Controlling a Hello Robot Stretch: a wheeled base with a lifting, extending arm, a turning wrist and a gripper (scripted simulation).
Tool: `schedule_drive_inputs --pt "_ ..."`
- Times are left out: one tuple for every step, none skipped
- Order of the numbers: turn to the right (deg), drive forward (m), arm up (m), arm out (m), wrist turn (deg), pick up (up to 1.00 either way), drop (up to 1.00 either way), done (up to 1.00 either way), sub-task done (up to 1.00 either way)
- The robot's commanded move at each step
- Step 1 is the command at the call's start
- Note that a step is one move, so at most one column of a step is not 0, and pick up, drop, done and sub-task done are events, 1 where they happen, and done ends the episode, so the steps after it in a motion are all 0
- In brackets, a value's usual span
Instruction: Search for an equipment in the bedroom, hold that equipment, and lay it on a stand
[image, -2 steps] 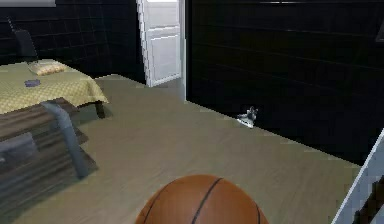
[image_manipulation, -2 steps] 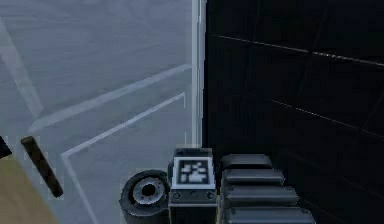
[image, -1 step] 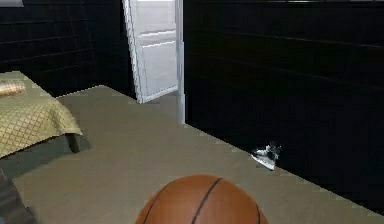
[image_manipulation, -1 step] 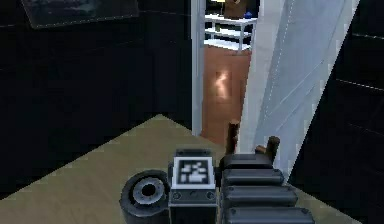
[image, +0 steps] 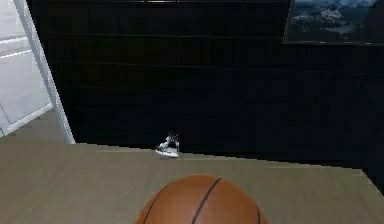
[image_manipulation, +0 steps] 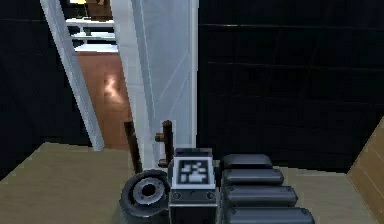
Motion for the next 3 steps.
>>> schedule_drive_inputs --pt "0.0 0.25 0.0 0.0 0.0 0.0 0.0 0.0 0.0" --pt "6.0 0.0 0.0 0.0 0.0 0.0 0.0 0.0 0.0" --pt "0.0 0.15 0.0 0.0 0.0 0.0 0.0 0.0 0.0"
